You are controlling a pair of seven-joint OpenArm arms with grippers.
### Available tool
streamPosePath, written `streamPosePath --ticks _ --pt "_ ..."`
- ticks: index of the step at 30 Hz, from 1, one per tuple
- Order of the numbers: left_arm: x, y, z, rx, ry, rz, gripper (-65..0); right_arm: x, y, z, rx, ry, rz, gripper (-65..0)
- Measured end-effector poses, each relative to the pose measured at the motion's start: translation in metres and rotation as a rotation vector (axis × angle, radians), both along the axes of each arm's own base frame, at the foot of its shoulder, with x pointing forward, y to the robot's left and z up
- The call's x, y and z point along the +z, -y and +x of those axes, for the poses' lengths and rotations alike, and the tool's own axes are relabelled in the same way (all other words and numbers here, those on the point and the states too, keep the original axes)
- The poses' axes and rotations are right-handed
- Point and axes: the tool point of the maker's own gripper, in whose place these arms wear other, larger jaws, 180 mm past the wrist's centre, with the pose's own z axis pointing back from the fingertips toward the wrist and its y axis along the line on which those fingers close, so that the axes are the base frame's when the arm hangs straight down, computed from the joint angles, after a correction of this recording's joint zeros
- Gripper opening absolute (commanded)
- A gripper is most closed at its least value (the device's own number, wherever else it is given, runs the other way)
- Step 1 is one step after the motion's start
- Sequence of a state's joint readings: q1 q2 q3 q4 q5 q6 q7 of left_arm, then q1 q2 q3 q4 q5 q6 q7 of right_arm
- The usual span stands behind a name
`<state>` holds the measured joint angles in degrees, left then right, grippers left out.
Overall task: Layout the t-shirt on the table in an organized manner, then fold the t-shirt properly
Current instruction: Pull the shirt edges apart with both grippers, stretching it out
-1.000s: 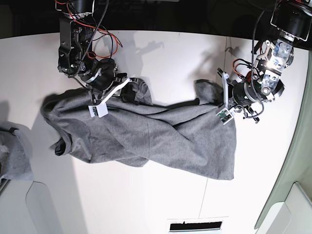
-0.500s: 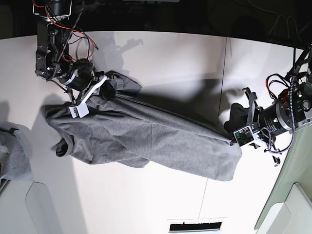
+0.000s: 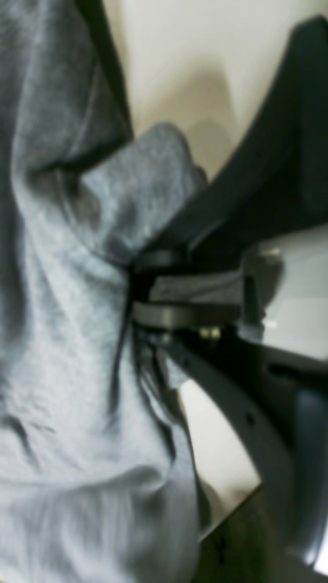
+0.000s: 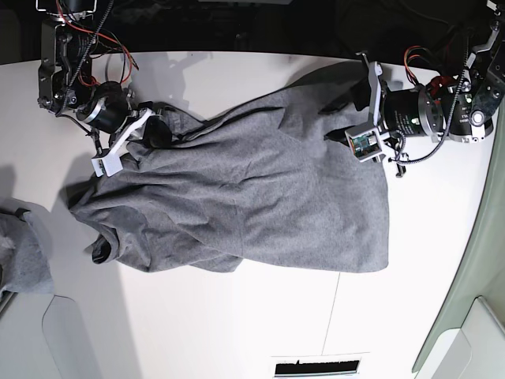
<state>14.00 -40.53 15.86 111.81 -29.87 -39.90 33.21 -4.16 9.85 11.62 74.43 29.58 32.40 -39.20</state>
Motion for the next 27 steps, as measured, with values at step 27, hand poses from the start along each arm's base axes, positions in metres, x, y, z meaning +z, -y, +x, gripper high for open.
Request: streamPosePath --ticks 27 --pt "-0.060 -0.075 0.011 0.307 -0.147 0.100 -37.9 0.044 0.143 -0.001 -0.385 0.115 -0.127 -38.0"
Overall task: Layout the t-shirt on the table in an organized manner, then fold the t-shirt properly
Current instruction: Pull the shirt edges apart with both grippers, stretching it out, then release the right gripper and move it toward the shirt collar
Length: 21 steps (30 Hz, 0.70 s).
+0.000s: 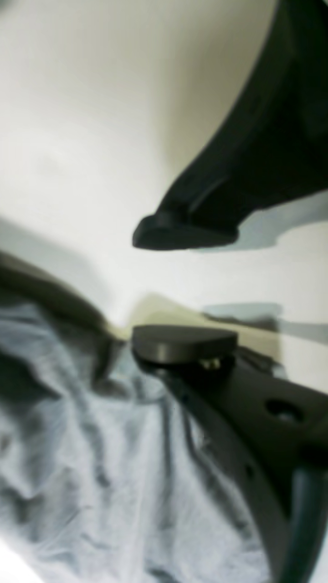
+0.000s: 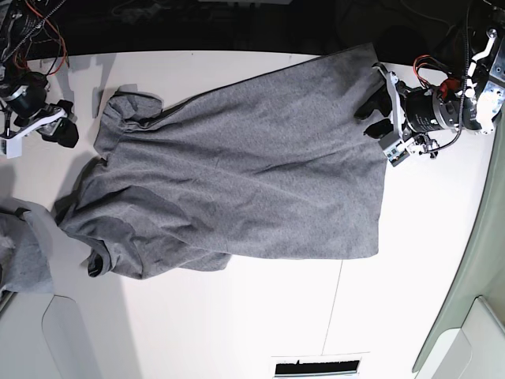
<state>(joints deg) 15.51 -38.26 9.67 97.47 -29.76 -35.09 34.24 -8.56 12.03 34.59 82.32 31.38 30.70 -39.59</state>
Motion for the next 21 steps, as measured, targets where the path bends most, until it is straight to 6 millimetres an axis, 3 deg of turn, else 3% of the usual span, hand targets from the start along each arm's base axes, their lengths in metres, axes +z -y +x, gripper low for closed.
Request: streamPosePath --ticks 4,6,8,10,13,16,21 --pt "-0.014 0.013 -0.005 0.032 -0.029 -0.037 -37.9 -0.027 -0.026 0.002 0.035 -0.040 0.063 -38.1" --pt "-0.022 0.016 -0.007 0.038 -0.037 -0.026 -37.9 -0.030 -0.042 0.009 0.069 -0.036 0.091 -39.9" --pt "-0.029 0.017 -0.010 0.043 -0.048 -0.016 -37.9 -0.031 -0.059 0.011 0.107 -0.038 0.111 -48.8" --pt "-0.033 0.015 -0.010 0.048 -0.046 -0.010 -37.9 -0.032 -0.073 0.010 0.115 -0.038 0.149 -62.3" --pt "-0.039 0.009 -0.010 0.059 -0.048 -0.001 -37.9 -0.030 -0.078 0.010 0.116 -0.033 0.155 -65.0" --pt "-0.041 0.003 0.003 0.075 -0.039 -0.003 -37.9 -0.009 -0.065 0.020 0.107 0.019 0.118 -65.0" --pt "-0.044 -0.006 0.013 0.106 -0.037 0.001 -37.9 0.059 -0.043 0.039 0.128 0.151 0.009 -65.0"
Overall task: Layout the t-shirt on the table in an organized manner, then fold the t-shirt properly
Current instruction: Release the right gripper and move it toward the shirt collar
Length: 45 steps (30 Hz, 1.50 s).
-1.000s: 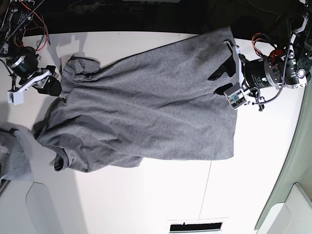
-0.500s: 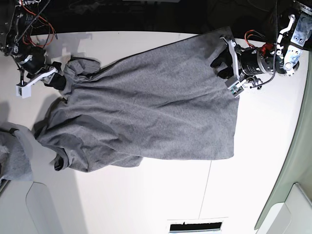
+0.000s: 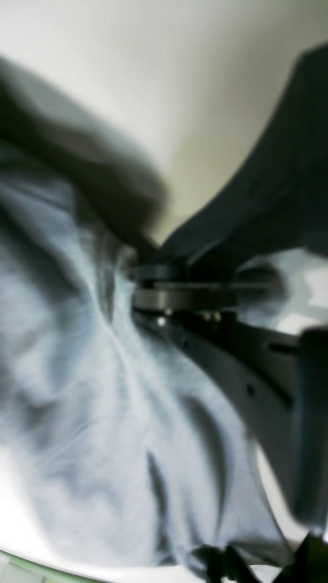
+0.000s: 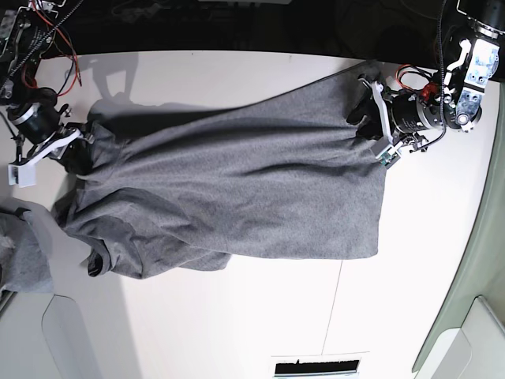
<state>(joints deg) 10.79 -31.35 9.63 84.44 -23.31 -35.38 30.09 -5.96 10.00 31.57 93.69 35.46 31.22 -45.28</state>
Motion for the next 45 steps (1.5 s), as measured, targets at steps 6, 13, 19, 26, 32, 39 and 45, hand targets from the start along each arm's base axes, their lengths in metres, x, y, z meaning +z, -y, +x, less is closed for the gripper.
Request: streamPosePath --ticks 6,13,19,26,32,39,45 --pt "0.000 0.000 0.000 0.004 -0.002 -0.005 -37.9 0.051 -0.029 0.012 0.110 0.137 -0.010 -43.7" --pt "0.000 -0.004 -0.001 0.002 -0.005 0.006 -37.9 0.035 -0.044 0.011 0.116 0.103 -0.049 -25.2" --pt "-0.001 -0.015 -0.002 -0.013 -0.008 0.047 -37.9 0.014 0.002 0.008 -0.047 0.034 -0.162 -25.3" --pt "0.000 -0.028 -0.002 -0.017 -0.011 0.086 -37.9 -0.041 0.032 -0.005 -0.177 -0.058 -0.117 -25.4" --pt "0.000 -0.028 -0.001 -0.017 -0.009 0.084 -37.9 -0.075 0.029 -0.010 -0.196 -0.136 -0.012 -25.6" --pt "0.000 -0.027 -0.001 -0.016 -0.008 0.081 -37.9 -0.083 0.020 0.012 -0.217 -0.124 0.064 -25.6" --pt "0.000 -0.026 -0.001 -0.014 -0.008 0.078 -37.9 -0.090 0.002 0.016 -0.195 -0.142 0.099 -46.0"
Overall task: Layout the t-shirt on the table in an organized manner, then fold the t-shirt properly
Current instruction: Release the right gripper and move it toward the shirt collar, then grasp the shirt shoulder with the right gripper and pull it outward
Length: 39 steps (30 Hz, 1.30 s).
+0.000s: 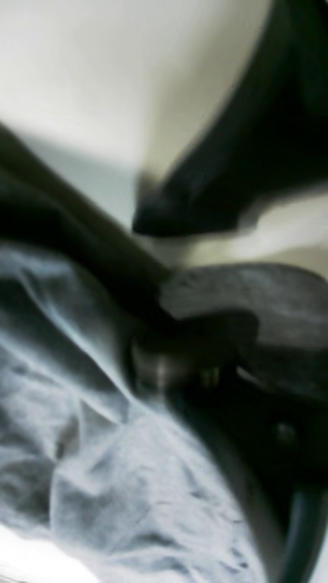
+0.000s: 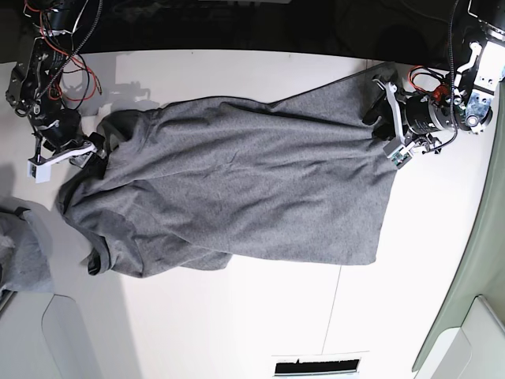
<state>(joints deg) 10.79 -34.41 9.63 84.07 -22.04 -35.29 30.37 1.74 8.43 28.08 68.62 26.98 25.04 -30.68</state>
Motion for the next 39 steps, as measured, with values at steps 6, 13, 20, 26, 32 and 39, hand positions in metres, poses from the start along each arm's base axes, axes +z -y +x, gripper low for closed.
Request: streamPosePath --ticks 6,13,20,26,32,39 --pt "0.000 0.001 0.001 0.003 0.003 -0.005 -37.9 -0.007 -0.022 -0.005 0.064 -0.044 0.026 -65.0" --pt "-0.003 -0.004 -0.003 0.002 -0.038 0.027 -37.9 0.007 -0.020 -0.046 0.123 -0.079 0.048 -65.0" --pt "-0.001 -0.006 0.002 0.000 -0.033 0.041 -37.9 0.053 0.013 -0.087 0.066 0.008 -0.030 -65.0" --pt "0.002 -0.007 0.009 0.000 -0.021 0.049 -37.9 0.072 0.006 -0.126 0.114 0.003 -0.008 -65.0" --pt "0.005 -0.010 0.018 0.000 -0.009 0.065 -37.9 0.078 0.000 -0.132 0.127 0.010 0.008 -40.3" --pt "0.005 -0.010 0.017 0.001 -0.011 0.063 -37.9 0.091 0.020 -0.094 0.075 0.113 -0.108 -40.4"
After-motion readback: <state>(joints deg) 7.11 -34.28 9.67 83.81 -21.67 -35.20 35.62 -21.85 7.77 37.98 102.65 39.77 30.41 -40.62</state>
